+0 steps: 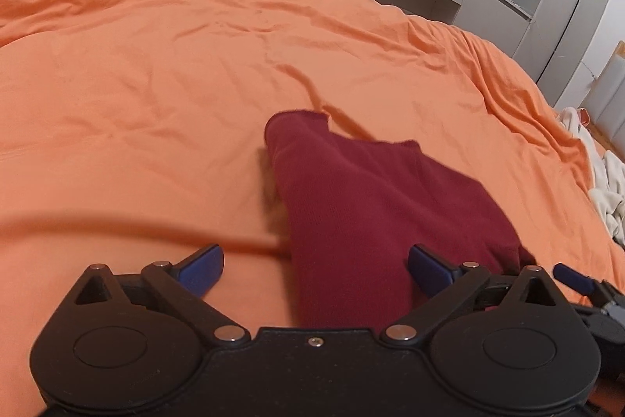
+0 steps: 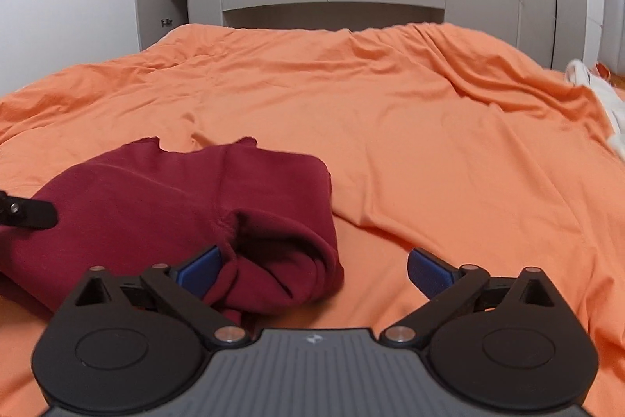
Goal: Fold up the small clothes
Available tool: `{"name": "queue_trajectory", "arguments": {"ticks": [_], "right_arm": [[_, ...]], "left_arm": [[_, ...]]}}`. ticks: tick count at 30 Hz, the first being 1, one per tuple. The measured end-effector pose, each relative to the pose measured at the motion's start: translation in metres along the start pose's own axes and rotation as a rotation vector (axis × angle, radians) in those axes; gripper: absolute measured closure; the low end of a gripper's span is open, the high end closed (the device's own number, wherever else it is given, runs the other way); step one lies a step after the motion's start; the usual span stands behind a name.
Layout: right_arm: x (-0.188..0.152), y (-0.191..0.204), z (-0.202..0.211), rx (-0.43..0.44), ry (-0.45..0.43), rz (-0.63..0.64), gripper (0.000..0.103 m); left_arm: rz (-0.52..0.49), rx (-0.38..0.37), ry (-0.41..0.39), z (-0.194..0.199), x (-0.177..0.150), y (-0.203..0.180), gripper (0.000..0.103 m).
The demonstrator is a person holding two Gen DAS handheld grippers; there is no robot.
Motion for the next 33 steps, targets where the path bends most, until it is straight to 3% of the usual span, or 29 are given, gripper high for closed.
{"name": "queue_trajectory", "arguments": {"ticks": [7,16,24,33], "right_arm": [[-0.011,-0.006,0.002,0.021,0.002,-0.038,0.0],[-0.022,-0.027,0.001,0.111,0.008,-0.177,0.0],[-0.035,-0.031,0.022,0.09,-0.012,-0.222,0.0],[-0.046,-0.046,0.087,0.07,-0.195,-0.293,0.0]], "left_arm": [[-0.047,0.007,-0.06,0.009,-0.017,0.0,0.001],[-0.066,0.012,-0.11,0.01,-0.025,0.001,0.001],[-0.053,-0.032,-0.178,0.025,-0.035,0.004,0.001],[-0.064,-0.084,-0.289,0.065,-0.068,-0.005,0.001]]}}
Point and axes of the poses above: each gripper's, at about its wrist camera, not at the fingertips, and z roughly against the way its jaws point, y to its left, x to its top, the point moved 3 cm from there along -z, roughly the way its jaws point, and after that the axes turned 5 degrees about z, right-handed, at the moved point
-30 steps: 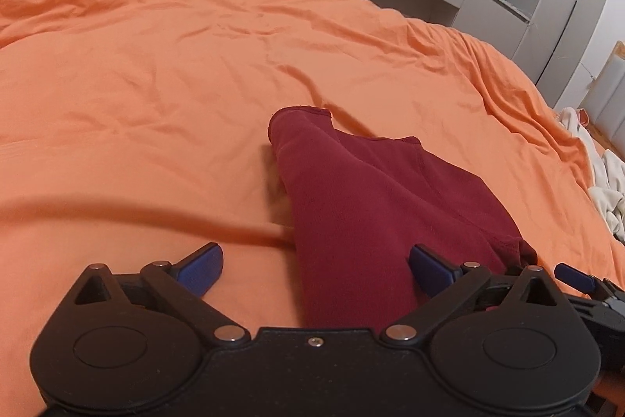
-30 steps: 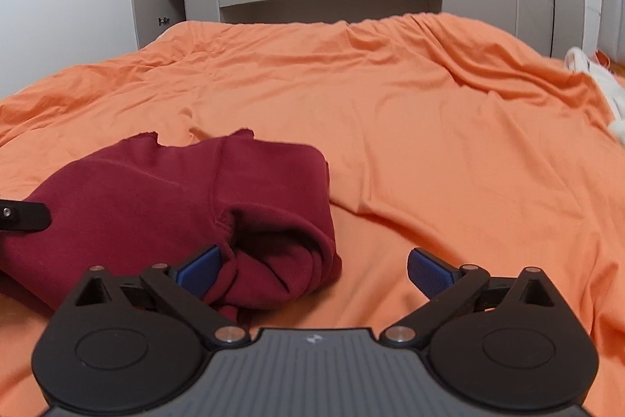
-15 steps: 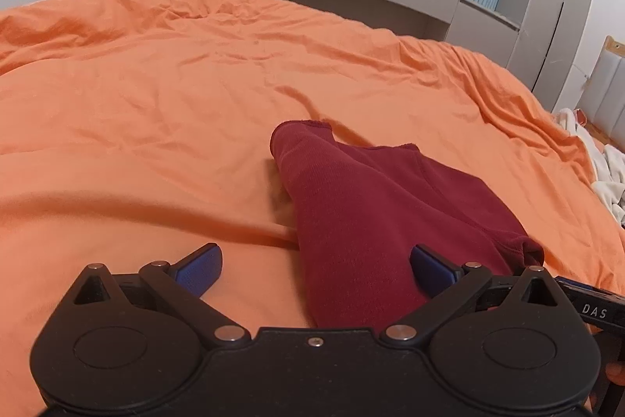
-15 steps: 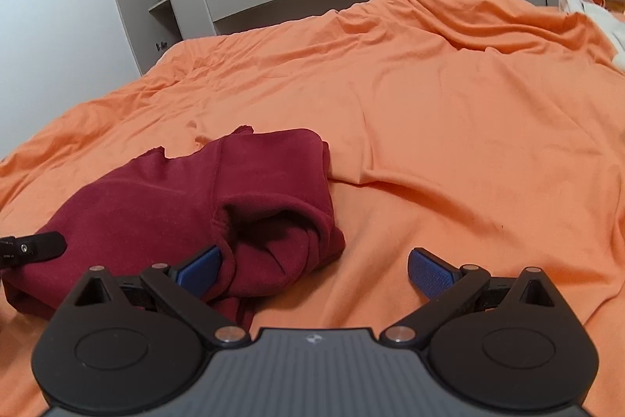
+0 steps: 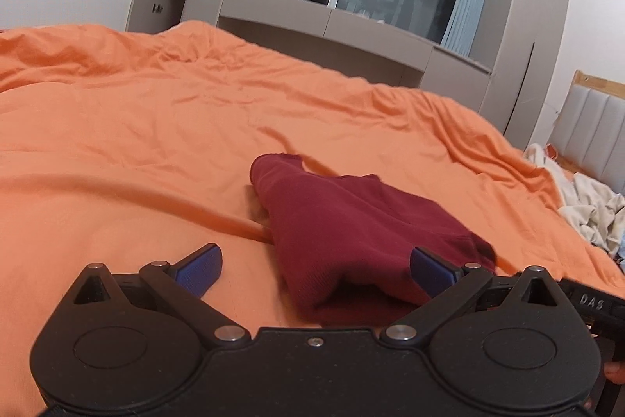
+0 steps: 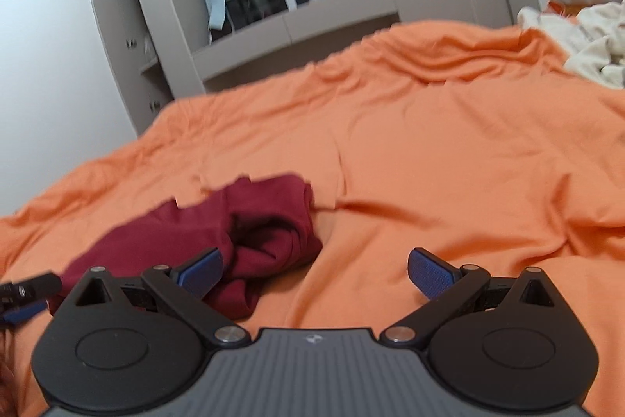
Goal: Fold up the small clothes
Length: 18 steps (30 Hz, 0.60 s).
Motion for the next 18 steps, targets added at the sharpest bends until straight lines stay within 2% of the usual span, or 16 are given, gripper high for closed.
{"name": "queue_trajectory", "arguments": {"ticks": [8,18], "right_arm": [[0.007,0.001,0.048,0.004,-0.103,0.015,0.0],[0.001,0.014,0.113,0.009,-0.203,0.11,0.0]], "left_arm": [[0.027,-0.024,-0.021,0.039,-0.012,-0.015,0.001],[-0.032,-0.011,-0.04,0.091,-0.006,-0.032,0.001]]}}
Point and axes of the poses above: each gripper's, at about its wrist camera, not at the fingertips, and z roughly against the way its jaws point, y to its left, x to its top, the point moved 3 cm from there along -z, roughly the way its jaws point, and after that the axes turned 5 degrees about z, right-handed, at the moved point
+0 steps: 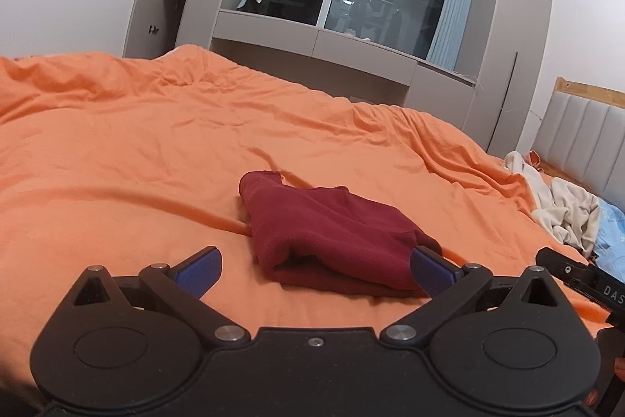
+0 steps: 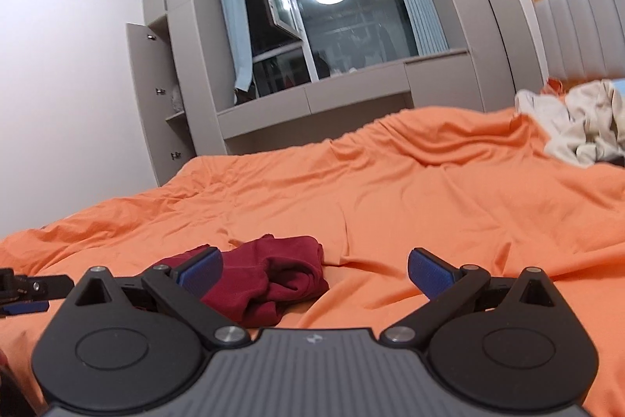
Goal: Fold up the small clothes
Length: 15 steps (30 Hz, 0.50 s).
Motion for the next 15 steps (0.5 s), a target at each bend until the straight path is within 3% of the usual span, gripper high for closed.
{"name": "queue_trajectory", "arguments": {"ticks": [15], "right_arm": [[-0.011,0.031,0.072,0.016,-0.06,0.104,0.0]], "left_arm": [[-0.069,0.013,-0.064,0.075,-0.029,-0.011,0.001]]}}
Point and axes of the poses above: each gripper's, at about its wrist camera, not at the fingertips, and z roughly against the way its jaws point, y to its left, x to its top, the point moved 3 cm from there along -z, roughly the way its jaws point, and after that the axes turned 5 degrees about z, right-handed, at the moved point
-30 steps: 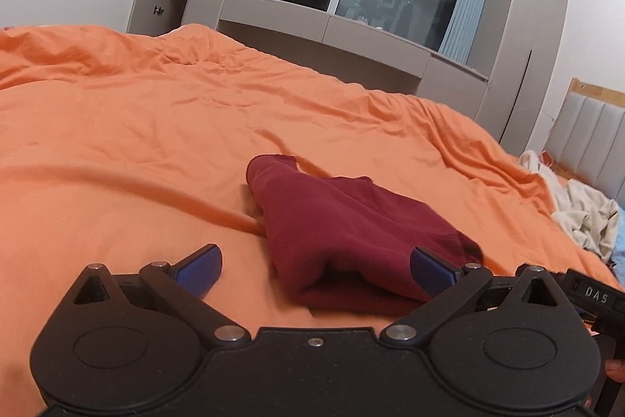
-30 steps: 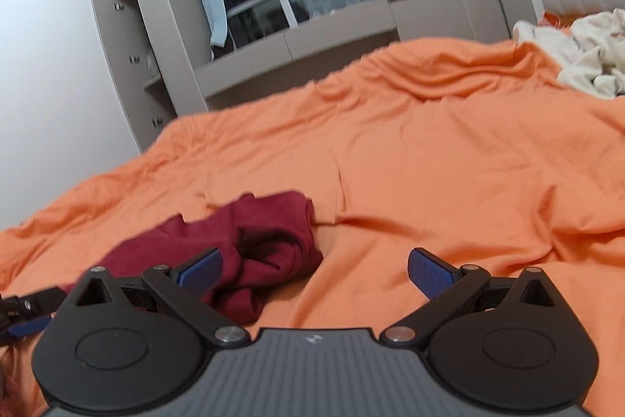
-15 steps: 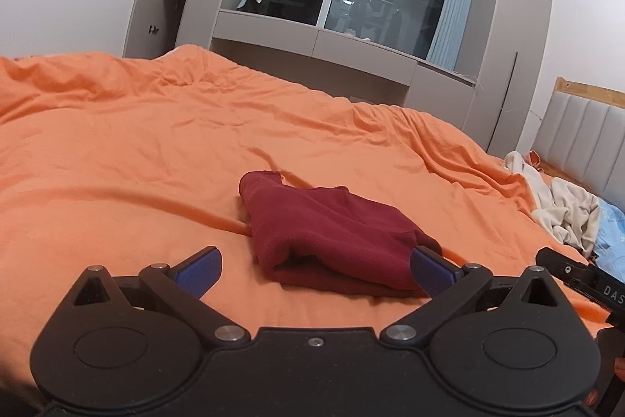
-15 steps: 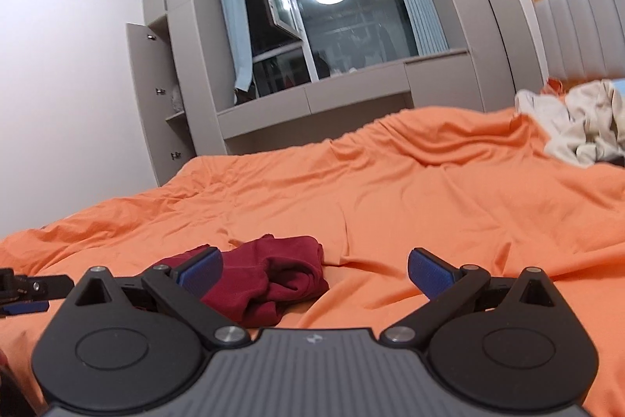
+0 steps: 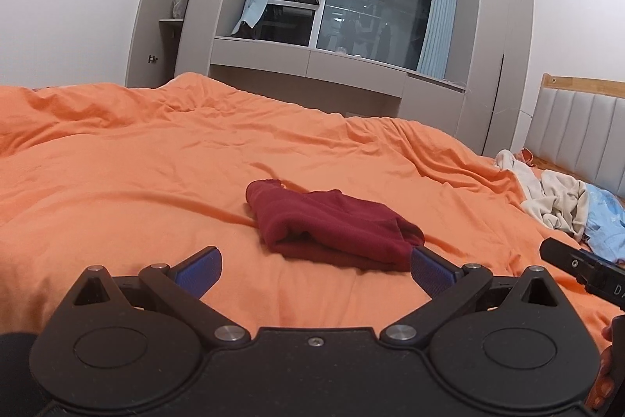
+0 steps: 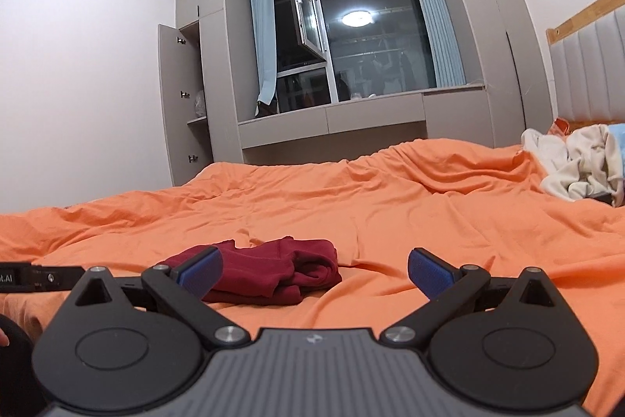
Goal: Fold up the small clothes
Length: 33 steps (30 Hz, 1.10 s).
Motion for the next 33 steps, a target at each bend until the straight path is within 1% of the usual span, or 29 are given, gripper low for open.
{"name": "queue_trajectory", "arguments": {"ticks": [3,9,18,23,33], "right_arm": [[-0.002,0.004,0.009,-0.002,-0.009,0.007,0.0],[-0.014,0.01,0.023,-0.015,0.022,0.036,0.0],[-0.033,0.014,0.03,-0.033,0.08,0.054,0.0],[-0.034,0.02,0.033,-0.027,0.068,0.084,0.0],[-0.034,0.017,0.034,-0.032,0.065,0.08,0.0]], "left_arm": [[-0.026,0.022,0.007,0.011,-0.007,0.001,0.001],[-0.048,0.044,0.0,0.028,-0.02,0.005,0.001],[-0.068,0.055,0.03,0.035,-0.045,0.013,0.001],[-0.055,0.058,0.018,0.038,-0.047,0.014,0.001],[-0.071,0.062,-0.002,0.04,-0.046,0.011,0.001]]}}
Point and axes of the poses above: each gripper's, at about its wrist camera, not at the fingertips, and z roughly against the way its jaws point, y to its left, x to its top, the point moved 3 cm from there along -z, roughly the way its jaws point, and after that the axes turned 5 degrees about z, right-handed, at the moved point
